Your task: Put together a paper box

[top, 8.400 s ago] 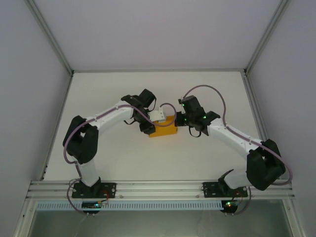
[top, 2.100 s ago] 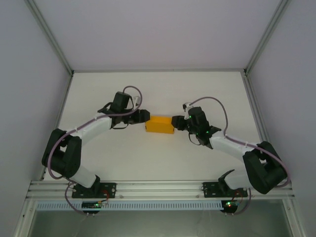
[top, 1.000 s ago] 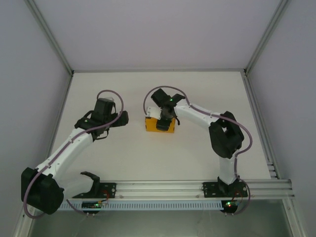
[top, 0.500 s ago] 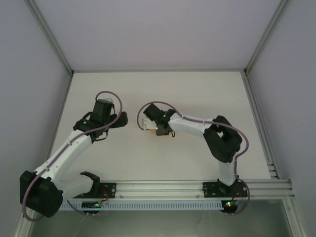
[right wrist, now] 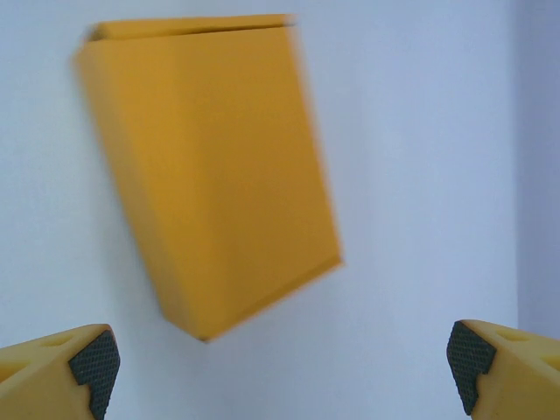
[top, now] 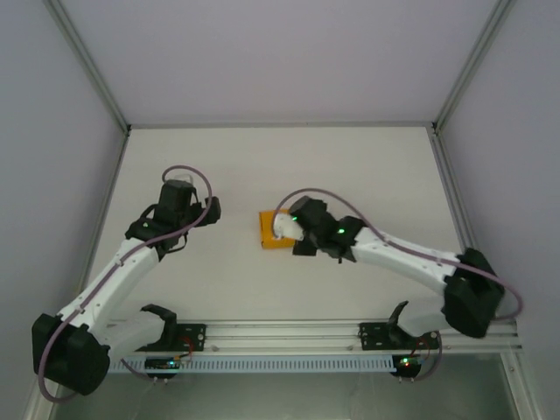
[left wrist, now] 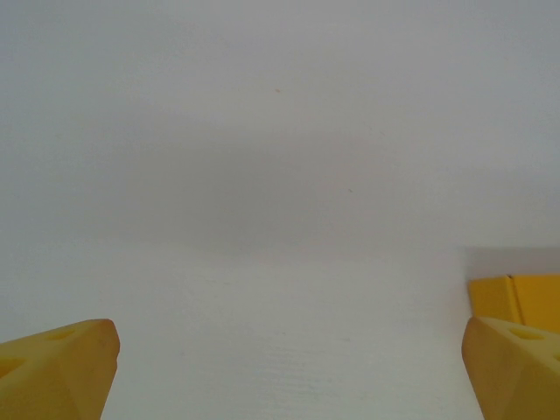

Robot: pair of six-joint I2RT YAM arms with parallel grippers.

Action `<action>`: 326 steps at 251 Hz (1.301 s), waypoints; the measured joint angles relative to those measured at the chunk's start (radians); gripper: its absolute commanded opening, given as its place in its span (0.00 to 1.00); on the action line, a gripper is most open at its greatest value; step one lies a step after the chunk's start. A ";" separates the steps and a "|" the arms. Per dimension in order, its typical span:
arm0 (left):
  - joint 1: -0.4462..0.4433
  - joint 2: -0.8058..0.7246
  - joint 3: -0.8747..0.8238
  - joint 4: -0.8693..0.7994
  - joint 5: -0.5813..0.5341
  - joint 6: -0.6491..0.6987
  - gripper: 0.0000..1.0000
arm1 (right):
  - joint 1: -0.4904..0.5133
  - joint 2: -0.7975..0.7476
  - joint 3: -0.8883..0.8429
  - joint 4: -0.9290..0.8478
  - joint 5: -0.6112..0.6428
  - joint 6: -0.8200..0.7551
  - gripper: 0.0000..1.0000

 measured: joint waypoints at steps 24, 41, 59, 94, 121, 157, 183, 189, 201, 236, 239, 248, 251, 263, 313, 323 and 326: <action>0.068 0.006 -0.071 0.102 -0.034 0.021 1.00 | -0.195 -0.103 -0.048 0.098 -0.055 0.163 0.99; 0.133 0.014 -0.127 0.202 -0.045 0.051 1.00 | -0.367 -0.161 -0.109 0.198 -0.076 0.280 0.99; 0.184 0.019 -0.210 0.348 -0.075 0.098 1.00 | -0.518 -0.206 -0.200 0.302 -0.099 0.373 0.99; 0.212 0.058 -0.385 0.666 -0.109 0.229 1.00 | -0.697 -0.222 -0.409 0.487 -0.182 0.500 0.99; 0.242 0.119 -0.461 0.840 -0.099 0.281 1.00 | -0.778 -0.156 -0.507 0.641 -0.246 0.541 0.99; 0.290 0.213 -0.497 1.044 -0.063 0.318 0.99 | -0.838 0.010 -0.564 0.869 -0.296 0.609 1.00; 0.298 0.278 -0.502 1.145 -0.030 0.346 0.99 | -0.905 0.136 -0.569 1.019 -0.360 0.662 0.99; 0.301 0.288 -0.502 1.160 -0.018 0.354 1.00 | -0.915 0.162 -0.569 1.045 -0.369 0.665 0.99; 0.309 0.302 -0.502 1.190 0.008 0.365 1.00 | -0.920 0.196 -0.571 1.082 -0.388 0.667 0.99; 0.357 0.471 -0.528 1.451 0.056 0.379 0.99 | -0.918 0.225 -0.583 1.171 -0.452 0.681 0.99; 0.360 0.483 -0.527 1.451 0.060 0.379 0.99 | -0.919 0.225 -0.583 1.176 -0.452 0.683 1.00; 0.371 0.506 -0.523 1.420 0.072 0.377 0.99 | -0.918 0.225 -0.583 1.193 -0.452 0.688 0.99; 0.375 0.506 -0.523 1.403 0.077 0.376 0.99 | -0.918 0.225 -0.583 1.197 -0.452 0.689 0.99; 0.385 0.505 -0.513 1.370 0.078 0.371 0.99 | -0.917 0.225 -0.583 1.209 -0.452 0.693 1.00; 0.377 0.512 -0.451 1.379 0.108 0.378 0.99 | -0.912 0.225 -0.583 1.222 -0.452 0.698 1.00; 0.377 0.512 -0.449 1.377 0.109 0.378 0.99 | -0.911 0.225 -0.583 1.222 -0.452 0.700 0.99; 0.377 0.512 -0.449 1.377 0.110 0.378 0.99 | -0.911 0.225 -0.583 1.222 -0.452 0.701 0.99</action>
